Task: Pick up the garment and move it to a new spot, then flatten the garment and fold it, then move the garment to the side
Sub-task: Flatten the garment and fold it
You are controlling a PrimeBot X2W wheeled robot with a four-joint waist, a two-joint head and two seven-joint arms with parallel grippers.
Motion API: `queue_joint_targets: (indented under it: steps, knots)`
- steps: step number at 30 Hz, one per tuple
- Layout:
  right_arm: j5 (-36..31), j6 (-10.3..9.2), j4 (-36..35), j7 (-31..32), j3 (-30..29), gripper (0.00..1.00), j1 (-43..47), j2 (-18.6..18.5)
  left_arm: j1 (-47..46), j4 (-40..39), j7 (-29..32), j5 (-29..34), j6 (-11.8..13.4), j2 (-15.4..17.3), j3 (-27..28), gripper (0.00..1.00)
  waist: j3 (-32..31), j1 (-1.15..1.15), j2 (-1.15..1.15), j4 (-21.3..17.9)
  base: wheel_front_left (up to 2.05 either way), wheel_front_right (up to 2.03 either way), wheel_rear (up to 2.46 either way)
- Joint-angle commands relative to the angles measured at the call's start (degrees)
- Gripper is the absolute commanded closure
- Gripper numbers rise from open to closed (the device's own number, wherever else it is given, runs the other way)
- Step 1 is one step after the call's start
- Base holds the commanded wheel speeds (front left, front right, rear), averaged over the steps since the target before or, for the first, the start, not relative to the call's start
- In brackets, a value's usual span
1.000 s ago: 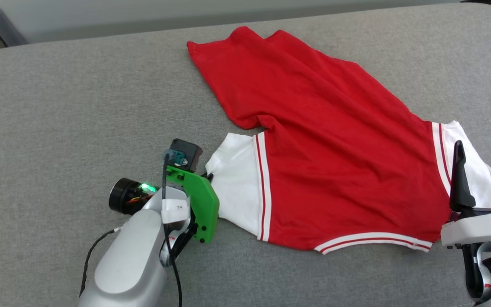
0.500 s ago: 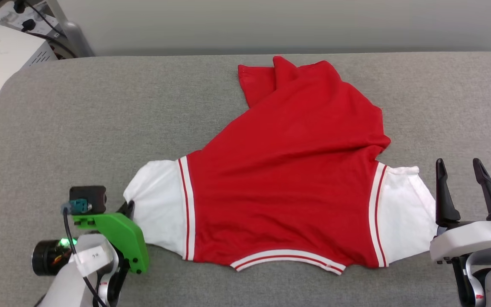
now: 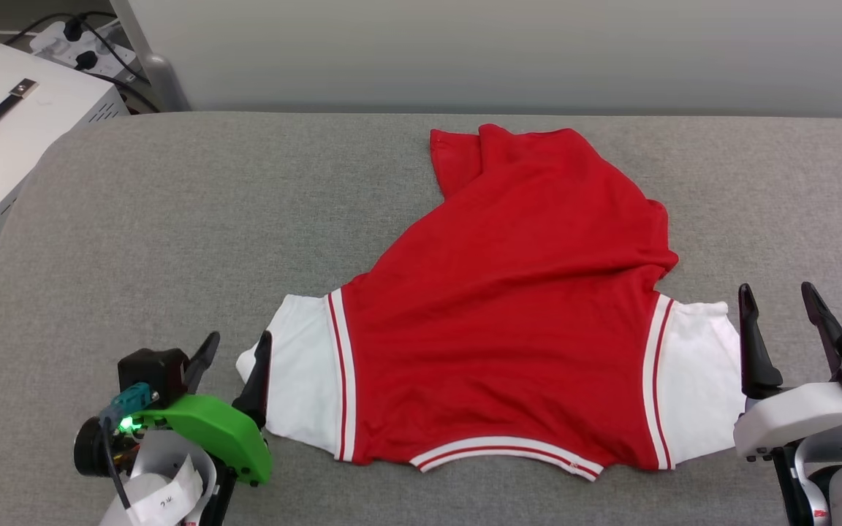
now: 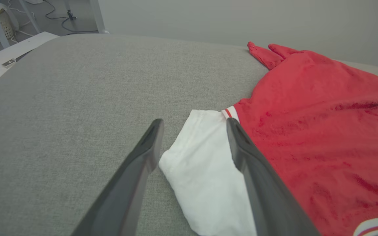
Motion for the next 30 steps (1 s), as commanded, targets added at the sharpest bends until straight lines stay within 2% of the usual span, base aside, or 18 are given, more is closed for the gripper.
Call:
queue_joint_targets:
  steps: [1,5,9,11,13,18,21,25,30]
  knots:
    - [-0.7,-0.05,-0.5,0.5,0.2,0.00,1.1,-0.8,-0.3,-0.9,-3.2,1.6,-1.3,1.1,-0.2,0.00,-0.5,0.00,0.60,0.2,0.00,0.00,0.00]
    - [-0.7,-0.05,-2.2,3.6,0.2,0.00,1.4,-1.8,-0.9,-3.0,-11.9,3.9,-3.2,2.3,-0.9,0.00,-0.8,0.00,0.60,0.4,0.00,0.00,0.00]
    - [-0.9,-0.05,-4.8,11.4,2.2,0.00,2.9,-5.1,-0.8,-5.6,-15.2,5.3,-4.0,2.1,-0.7,0.00,-0.5,0.00,0.60,0.8,0.00,0.00,0.00]
    - [-1.6,-0.05,-6.4,17.2,4.2,0.00,4.0,-8.0,-0.4,-7.4,-15.6,5.4,-4.5,1.8,-0.5,0.00,-0.2,0.00,0.60,0.9,0.00,0.00,0.00]
    - [0.2,-0.05,-8.2,23.7,4.9,0.00,4.9,-9.0,0.3,-8.8,-15.7,4.6,-4.9,1.0,0.1,0.00,0.2,0.00,0.60,1.1,0.00,0.00,0.00]
    - [6.1,-0.05,-13.2,37.5,2.2,0.00,5.5,-8.2,1.4,-11.7,-15.8,5.6,-5.7,0.6,0.9,0.00,1.8,0.00,0.60,1.8,0.00,0.00,0.00]
    - [6.3,-0.05,-13.4,44.9,-0.2,0.00,5.9,-8.9,1.3,-12.5,-15.8,6.1,-5.9,0.3,1.0,0.00,3.2,0.00,0.60,2.7,0.00,0.00,0.00]
    - [7.6,-0.05,-11.3,50.9,-1.4,0.00,5.2,-9.2,0.5,-12.8,-15.8,6.4,-6.1,0.1,1.0,0.00,4.9,0.00,0.60,3.6,0.00,0.00,0.00]
    - [7.5,-0.05,-7.1,54.0,-3.4,0.00,3.3,-9.2,-0.3,-12.7,-15.8,6.6,-6.2,0.2,0.6,0.00,6.8,0.00,0.60,4.9,0.00,0.00,0.00]
